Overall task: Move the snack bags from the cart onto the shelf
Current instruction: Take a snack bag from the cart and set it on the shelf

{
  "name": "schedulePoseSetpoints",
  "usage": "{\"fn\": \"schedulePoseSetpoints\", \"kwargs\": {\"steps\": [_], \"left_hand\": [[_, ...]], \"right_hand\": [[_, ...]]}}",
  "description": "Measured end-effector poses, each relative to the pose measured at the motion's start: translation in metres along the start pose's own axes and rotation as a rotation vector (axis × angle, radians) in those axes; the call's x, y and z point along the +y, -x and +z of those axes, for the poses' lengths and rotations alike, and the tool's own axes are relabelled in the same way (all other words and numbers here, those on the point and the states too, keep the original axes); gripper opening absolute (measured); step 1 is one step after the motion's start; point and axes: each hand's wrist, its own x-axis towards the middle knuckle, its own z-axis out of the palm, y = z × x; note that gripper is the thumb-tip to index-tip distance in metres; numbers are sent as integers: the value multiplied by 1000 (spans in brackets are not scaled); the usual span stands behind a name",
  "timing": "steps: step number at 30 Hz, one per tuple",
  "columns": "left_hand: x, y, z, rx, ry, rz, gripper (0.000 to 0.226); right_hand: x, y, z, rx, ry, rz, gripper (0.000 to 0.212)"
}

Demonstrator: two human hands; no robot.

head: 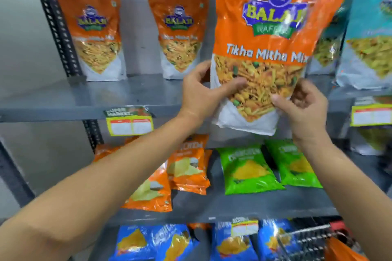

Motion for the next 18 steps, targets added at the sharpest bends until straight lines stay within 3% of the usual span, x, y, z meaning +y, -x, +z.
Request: {"fn": "schedulePoseSetpoints", "kwargs": {"steps": [8, 15, 18], "left_hand": [[-6, -90, -60, 83, -34, 23, 30], [-59, -98, -76, 38, -165, -223, 36], [-81, -122, -98, 11, -154, -300, 35]], "right_hand": [[7, -95, 80, -66, 64, -68, 32], [58, -113, 95, -166, 133, 179, 19], [74, -133, 119, -231, 188, 203, 23]]}}
